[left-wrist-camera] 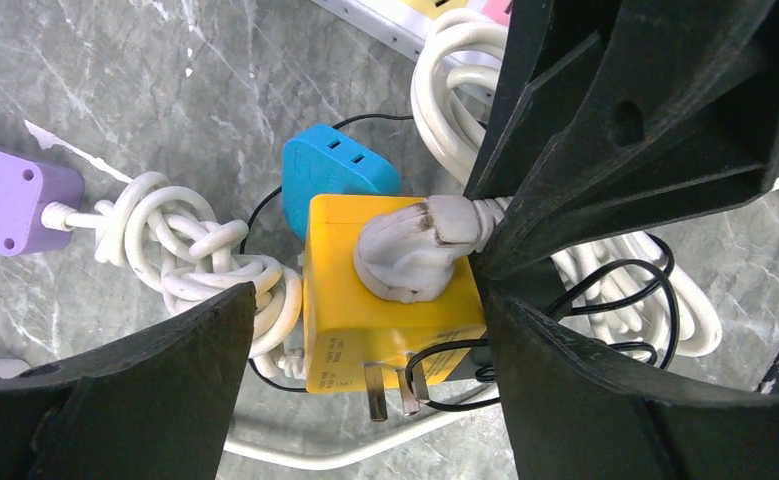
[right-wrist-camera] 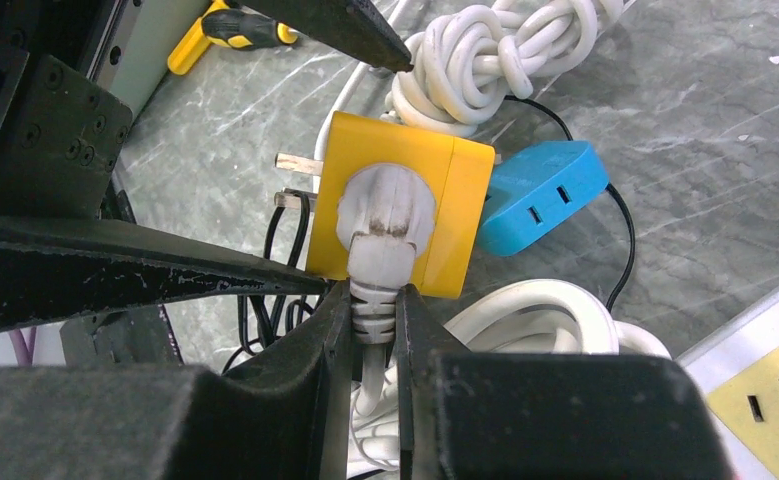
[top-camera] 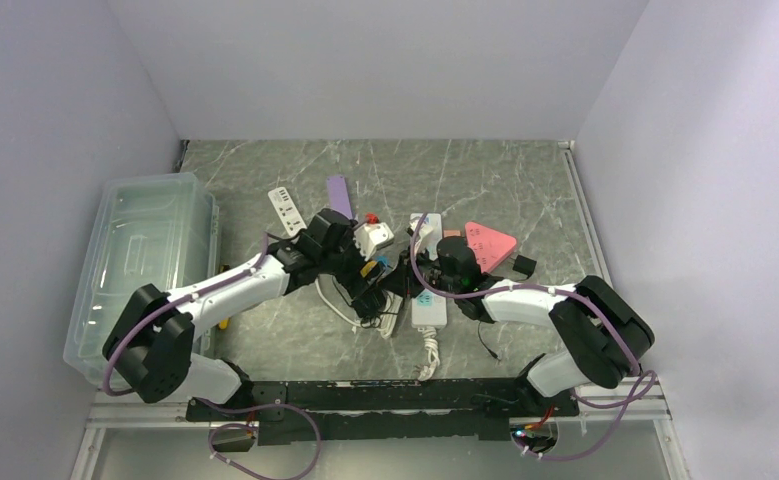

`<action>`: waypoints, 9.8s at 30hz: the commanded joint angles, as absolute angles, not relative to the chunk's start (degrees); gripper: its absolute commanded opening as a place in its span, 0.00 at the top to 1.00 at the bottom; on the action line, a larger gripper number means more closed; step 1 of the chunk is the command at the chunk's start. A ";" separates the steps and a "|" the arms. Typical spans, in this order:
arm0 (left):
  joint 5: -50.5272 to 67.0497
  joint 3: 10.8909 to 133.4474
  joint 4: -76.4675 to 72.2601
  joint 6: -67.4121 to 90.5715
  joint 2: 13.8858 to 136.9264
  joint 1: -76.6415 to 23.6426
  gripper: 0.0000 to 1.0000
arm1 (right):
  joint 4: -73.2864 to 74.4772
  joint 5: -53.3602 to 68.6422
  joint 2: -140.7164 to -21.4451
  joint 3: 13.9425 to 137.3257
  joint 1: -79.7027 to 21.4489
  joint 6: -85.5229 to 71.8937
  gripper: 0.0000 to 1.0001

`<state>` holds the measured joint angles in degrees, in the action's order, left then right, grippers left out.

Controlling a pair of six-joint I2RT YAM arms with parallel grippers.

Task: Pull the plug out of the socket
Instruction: Remove the plug from the socket.

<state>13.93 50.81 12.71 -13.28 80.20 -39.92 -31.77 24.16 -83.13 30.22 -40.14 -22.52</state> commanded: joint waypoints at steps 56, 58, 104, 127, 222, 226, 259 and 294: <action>19.70 55.45 14.13 -9.10 85.60 -35.78 0.44 | -41.42 22.73 -78.34 31.27 -43.39 -20.90 1.00; 22.76 55.33 12.99 -7.21 84.72 -34.34 0.27 | -39.73 13.67 -75.63 30.32 -46.04 -19.14 1.00; 56.62 49.30 -21.15 49.39 97.14 -19.16 0.00 | -55.32 -42.57 -70.46 28.32 -69.77 6.71 1.00; 58.60 50.78 -20.84 48.50 98.52 -21.36 0.20 | -59.08 -43.70 -74.51 29.52 -70.49 8.76 1.00; 38.20 56.05 5.54 26.46 95.50 -24.43 1.00 | -43.47 -33.52 -78.52 33.05 -66.09 -6.10 1.00; 39.58 56.57 5.08 26.54 94.70 -23.94 0.93 | -42.97 -35.71 -78.66 33.09 -66.01 -6.14 1.00; 26.63 50.12 3.24 29.75 68.15 -22.10 0.05 | -52.48 -27.01 -66.83 27.90 -62.76 -7.61 1.00; 34.37 47.67 -4.47 48.58 82.49 -24.70 0.06 | -62.75 -44.29 -73.63 30.14 -69.05 -5.10 1.00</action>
